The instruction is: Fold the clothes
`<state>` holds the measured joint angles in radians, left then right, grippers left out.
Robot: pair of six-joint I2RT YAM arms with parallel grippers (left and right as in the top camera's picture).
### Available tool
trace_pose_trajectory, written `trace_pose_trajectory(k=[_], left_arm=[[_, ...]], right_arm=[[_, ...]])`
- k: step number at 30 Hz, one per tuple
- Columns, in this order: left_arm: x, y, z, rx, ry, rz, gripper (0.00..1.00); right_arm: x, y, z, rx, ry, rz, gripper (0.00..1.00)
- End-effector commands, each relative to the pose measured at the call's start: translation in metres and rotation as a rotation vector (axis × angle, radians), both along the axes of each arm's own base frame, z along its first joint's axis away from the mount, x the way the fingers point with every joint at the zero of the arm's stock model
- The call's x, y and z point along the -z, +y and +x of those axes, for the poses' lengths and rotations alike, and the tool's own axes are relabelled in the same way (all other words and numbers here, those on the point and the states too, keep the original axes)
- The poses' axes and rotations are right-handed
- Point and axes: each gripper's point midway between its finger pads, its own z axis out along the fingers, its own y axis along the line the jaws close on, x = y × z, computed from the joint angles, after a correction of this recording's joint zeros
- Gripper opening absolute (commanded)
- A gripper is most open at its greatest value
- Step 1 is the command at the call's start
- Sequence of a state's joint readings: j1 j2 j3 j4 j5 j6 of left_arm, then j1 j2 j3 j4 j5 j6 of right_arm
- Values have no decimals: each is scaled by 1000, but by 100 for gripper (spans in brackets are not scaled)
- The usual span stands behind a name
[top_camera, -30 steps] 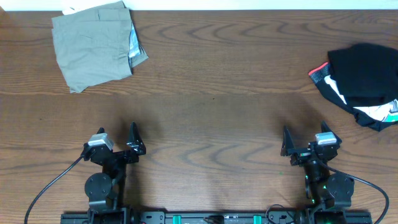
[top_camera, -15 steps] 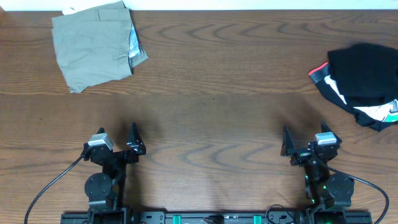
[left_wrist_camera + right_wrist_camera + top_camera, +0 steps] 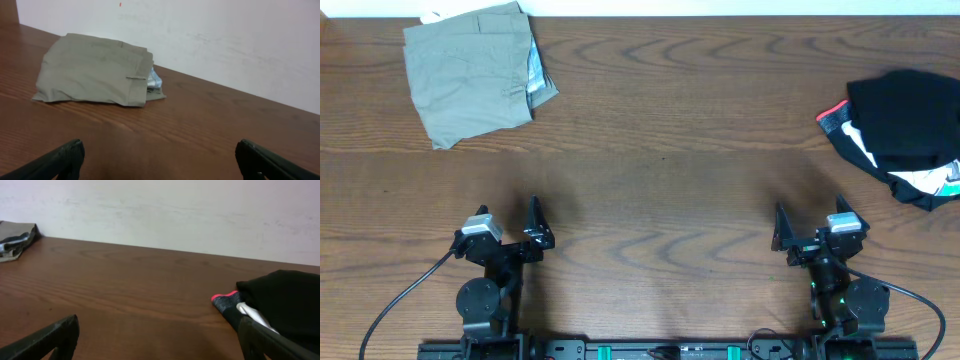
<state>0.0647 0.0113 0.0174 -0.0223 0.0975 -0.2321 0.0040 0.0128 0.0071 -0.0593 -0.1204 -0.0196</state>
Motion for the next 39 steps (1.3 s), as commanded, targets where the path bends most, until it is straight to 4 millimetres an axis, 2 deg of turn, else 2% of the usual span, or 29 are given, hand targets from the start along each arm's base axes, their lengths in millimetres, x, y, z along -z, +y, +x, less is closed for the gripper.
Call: trace_pose_trajectory(k=[1,35,37,39], left_arm=[[16,-1,-1,9,53,-6,98],[16,-1,-1,9,53,-6,98],[16,-1,-1,9,53,-6,98],[16,-1,-1,9,53,-6,98]], right_arm=[[2,1,0,-8,3,-15,99],[2,1,0,-7,3,-15,99],[-7,4,0,-26,-30,11,99],[-29,31,-7,-182,-83,174,99]])
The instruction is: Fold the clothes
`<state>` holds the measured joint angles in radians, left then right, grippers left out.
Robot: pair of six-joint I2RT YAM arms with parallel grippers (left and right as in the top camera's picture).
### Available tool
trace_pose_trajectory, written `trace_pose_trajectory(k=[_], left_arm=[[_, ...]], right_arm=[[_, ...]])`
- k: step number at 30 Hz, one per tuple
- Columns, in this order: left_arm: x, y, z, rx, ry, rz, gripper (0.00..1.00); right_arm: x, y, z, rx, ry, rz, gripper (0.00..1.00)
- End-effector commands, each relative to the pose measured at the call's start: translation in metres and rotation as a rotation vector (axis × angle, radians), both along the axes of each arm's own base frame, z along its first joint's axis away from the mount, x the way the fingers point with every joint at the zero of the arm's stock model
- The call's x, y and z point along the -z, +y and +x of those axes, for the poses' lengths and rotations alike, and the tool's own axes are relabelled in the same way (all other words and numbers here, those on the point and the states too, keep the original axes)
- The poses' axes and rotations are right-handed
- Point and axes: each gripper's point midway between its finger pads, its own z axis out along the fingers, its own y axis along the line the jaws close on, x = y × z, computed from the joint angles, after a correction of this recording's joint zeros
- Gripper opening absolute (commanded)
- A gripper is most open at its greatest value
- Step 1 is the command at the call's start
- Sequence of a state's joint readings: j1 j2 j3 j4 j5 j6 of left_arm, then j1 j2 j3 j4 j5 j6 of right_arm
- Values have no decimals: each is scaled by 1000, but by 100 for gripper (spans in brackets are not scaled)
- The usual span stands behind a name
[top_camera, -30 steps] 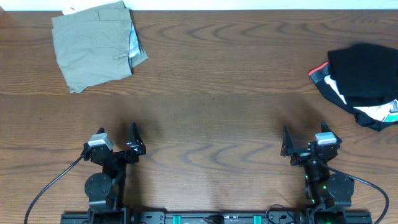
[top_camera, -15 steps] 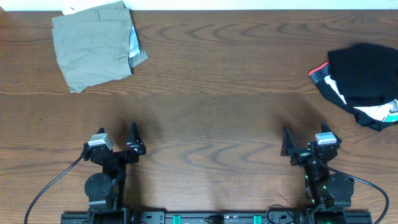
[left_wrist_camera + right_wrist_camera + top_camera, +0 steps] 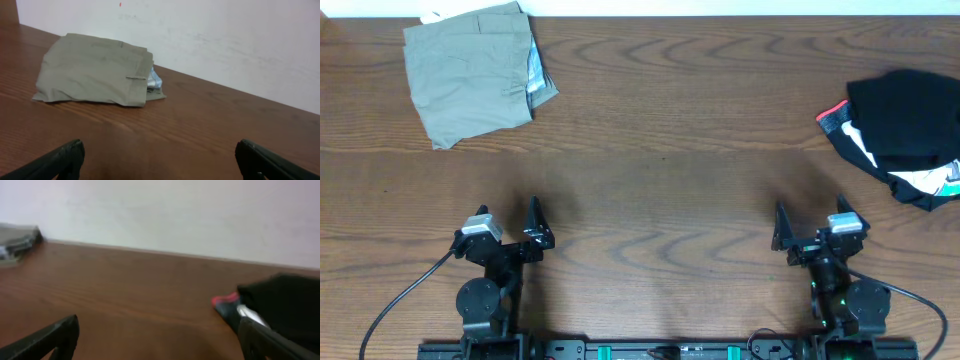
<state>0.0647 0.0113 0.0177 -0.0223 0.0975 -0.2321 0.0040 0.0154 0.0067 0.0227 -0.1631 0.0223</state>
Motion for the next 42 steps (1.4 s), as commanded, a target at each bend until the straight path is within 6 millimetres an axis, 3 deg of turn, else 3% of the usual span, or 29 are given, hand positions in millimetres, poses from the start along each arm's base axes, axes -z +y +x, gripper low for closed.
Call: trace_pose_trajectory(k=[1,4,7,9,12,16,21,24,27,35,38,42], left_arm=[[16,-1,-1,9,53,-6,98],[16,-1,-1,9,53,-6,98],[16,-1,-1,9,53,-6,98],[16,-1,-1,9,53,-6,98],[16,-1,-1,9,53,-6,98],[16,-1,-1,9,53,-6,98],[16,-1,-1,9,53,-6,98],[16,-1,-1,9,53,-6,98],[16,-1,-1,9,53,-6,98],[16,-1,-1,9,53,-6,98],[16,-1,-1,9,53,-6,98],[16,-1,-1,9,53,-6,98]], right_arm=[[-18,45,-15,-285,-2,235,99],[-25,74,-34,-493,54,370,99],[-14,84,-40,-556,128,394,99],[-18,84,-41,-560,133,438,99],[-37,84,-44,-582,59,444,99],[-80,90,-64,-674,-155,343,99],[-107,83,-65,-611,-229,249,99],[-110,67,-48,-457,-155,161,99],[-108,37,-27,-238,-8,80,99],[-94,-74,36,408,440,-47,99],[-92,-92,70,481,558,-72,99],[-76,-98,103,483,722,-99,99]])
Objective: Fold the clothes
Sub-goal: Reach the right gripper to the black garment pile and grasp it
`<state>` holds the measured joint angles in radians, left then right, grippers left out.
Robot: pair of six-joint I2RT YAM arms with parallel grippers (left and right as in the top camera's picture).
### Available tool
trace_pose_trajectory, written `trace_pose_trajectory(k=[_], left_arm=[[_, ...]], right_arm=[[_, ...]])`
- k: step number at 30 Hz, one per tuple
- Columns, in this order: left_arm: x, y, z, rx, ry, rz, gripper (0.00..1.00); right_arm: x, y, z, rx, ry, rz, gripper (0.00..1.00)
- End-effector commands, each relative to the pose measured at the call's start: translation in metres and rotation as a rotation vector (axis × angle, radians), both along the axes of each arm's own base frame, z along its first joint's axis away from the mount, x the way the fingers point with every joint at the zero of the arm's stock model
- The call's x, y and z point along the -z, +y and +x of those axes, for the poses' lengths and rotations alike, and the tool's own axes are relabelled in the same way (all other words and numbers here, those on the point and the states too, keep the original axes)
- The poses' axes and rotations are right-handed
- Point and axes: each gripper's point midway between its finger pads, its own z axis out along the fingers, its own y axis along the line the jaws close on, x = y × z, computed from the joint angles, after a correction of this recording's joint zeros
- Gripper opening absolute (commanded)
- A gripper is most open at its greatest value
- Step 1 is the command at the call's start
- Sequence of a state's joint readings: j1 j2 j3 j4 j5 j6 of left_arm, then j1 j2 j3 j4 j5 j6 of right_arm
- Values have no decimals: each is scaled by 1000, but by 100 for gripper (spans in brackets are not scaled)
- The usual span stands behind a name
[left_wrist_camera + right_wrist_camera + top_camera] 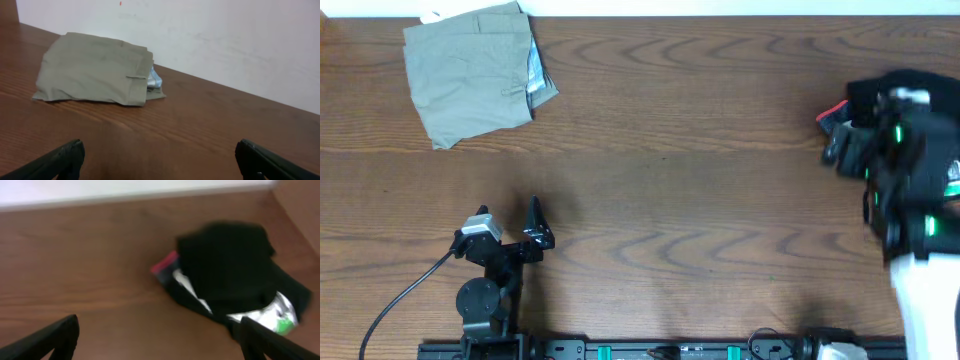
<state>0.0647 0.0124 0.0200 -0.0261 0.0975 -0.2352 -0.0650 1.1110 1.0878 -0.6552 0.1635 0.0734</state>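
A folded khaki garment [470, 70] lies at the table's far left; the left wrist view shows it [95, 75] well ahead of my left gripper [160, 162]. That gripper is open and empty, low at the near edge [508, 218]. A crumpled black garment [225, 265] with red and white trim lies at the far right. My right gripper [160, 345] is open above the table just short of it, looking down on it. In the overhead view my raised right arm [905, 170] hides most of the black garment; its red edge [832, 113] shows.
The brown wooden table [670, 150] runs between the two garments. A white wall [225, 40] borders its far edge. A black cable [395, 300] trails from the left arm's base at the near edge.
My right arm has left its resting place at the near edge and now stands raised over the black garment, gripper still open. The left arm and both garments have not moved.
Both arms rested at the near edge with grippers open, the khaki garment folded at far left and the black one crumpled at far right. The right wrist view was blurred with the arm still at rest. Now the right arm is over the black garment.
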Motion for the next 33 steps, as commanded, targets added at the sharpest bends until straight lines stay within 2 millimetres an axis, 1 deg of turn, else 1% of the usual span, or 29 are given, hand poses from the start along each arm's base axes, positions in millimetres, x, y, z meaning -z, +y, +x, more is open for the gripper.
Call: trace_pose_trajectory(k=[1,3,6,9,11,14,15,16,19,25,30,33], left_arm=[[16,-1,-1,9,51,-3,98],[16,-1,-1,9,51,-3,98],[16,-1,-1,9,51,-3,98],[16,-1,-1,9,51,-3,98],[16,-1,-1,9,51,-3,98],[16,-1,-1,10,51,-3,98],[16,-1,-1,9,51,-3,98],[16,-1,-1,9,51,-3,98],[16,-1,-1,10,51,-3,98],[16,-1,-1,10,51,-3,98],[16,-1,-1,10,51,-3,98],[16,-1,-1,9,51,-3,98]], right_arm=[[-1,-20,20,54,67,-83,99],[8,-27,31,40,119,-140,99],[26,-55,43,131,168,-202,99],[46,-87,49,202,214,-217,99],[61,-105,52,223,235,-199,99],[81,-136,55,251,274,-214,99],[87,-142,55,250,287,-213,99],[96,-145,56,230,308,-211,99],[121,-147,61,148,362,-198,99],[163,-132,74,-1,433,-181,99],[192,-130,73,-82,516,-211,98],[203,-130,72,-111,546,-222,95]])
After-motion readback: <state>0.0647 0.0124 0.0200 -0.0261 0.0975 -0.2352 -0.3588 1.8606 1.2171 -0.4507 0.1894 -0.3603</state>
